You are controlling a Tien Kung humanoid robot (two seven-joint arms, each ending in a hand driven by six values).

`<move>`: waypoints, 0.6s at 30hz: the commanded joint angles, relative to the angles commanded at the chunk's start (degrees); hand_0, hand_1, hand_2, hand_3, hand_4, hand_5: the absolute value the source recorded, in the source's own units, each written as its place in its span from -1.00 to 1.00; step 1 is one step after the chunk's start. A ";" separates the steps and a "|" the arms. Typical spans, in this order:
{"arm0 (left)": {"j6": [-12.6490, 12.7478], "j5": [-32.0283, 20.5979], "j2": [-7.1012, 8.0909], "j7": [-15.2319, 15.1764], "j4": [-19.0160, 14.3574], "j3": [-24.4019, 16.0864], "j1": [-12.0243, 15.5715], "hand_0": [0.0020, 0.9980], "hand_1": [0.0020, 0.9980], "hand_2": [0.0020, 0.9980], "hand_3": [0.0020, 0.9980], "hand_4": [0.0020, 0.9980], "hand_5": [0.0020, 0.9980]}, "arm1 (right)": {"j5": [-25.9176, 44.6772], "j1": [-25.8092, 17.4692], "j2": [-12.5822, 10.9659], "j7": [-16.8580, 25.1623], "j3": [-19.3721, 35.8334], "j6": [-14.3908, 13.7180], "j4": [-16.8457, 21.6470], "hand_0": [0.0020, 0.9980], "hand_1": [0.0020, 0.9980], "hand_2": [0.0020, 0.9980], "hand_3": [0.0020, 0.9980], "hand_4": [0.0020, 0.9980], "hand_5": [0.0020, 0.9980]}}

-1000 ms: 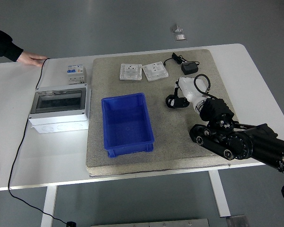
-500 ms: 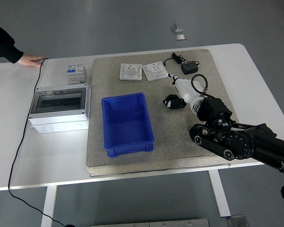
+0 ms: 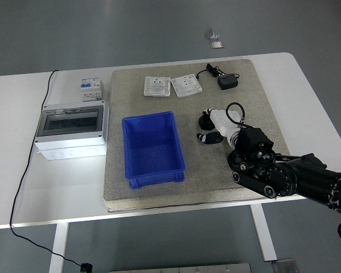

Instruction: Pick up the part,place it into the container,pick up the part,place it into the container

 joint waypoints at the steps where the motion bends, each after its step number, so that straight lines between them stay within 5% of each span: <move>1: 0.00 0.00 0.01 -0.03 0.00 0.01 -0.02 0.31 0.34 0.39 0.24 0.27 0.31 | 0.06 -0.03 -0.04 0.10 0.02 0.04 0.14 0.54 0.41 0.48 0.60 0.55 -0.21; 2: 0.01 -0.01 0.02 -0.06 0.00 0.02 -0.04 0.31 0.34 0.39 0.23 0.27 0.31 | -0.01 -0.07 -0.08 0.13 0.10 0.09 0.30 0.37 -0.04 -0.06 0.32 0.19 -0.46; 7: 0.06 0.00 0.03 -0.20 0.00 0.04 -0.06 0.31 0.34 0.39 0.23 0.27 0.31 | -1.90 -0.31 -0.45 -0.40 1.15 0.26 1.38 0.37 -0.04 -0.06 0.32 0.19 -0.46; 8: 0.06 -0.01 0.03 -0.21 0.00 0.04 -0.06 0.31 0.34 0.39 0.23 0.27 0.31 | -2.33 -0.34 -0.56 -0.52 1.46 0.31 1.57 0.02 -0.41 -0.10 0.30 -0.25 -0.71; 13: 0.12 -0.02 -0.01 -0.25 -0.04 -0.02 -0.03 0.31 0.34 0.39 0.23 0.27 0.31 | -5.59 -0.43 -1.25 -1.26 3.80 0.09 2.44 0.02 -0.41 -0.10 0.30 -0.25 -0.71; 14: 0.13 -0.01 -0.01 -0.25 -0.05 -0.04 -0.02 0.31 0.34 0.39 0.23 0.26 0.30 | -6.24 -0.43 -1.40 -1.39 4.32 -0.02 2.59 -0.03 -0.52 0.12 0.32 -0.40 -0.94; 18: 0.15 0.03 0.03 -0.24 -0.10 -0.09 -0.04 0.31 0.34 0.39 0.23 0.26 0.30 | -8.59 -0.36 -2.10 -1.91 6.52 -0.31 3.23 -0.03 -0.52 0.12 0.32 -0.40 -0.94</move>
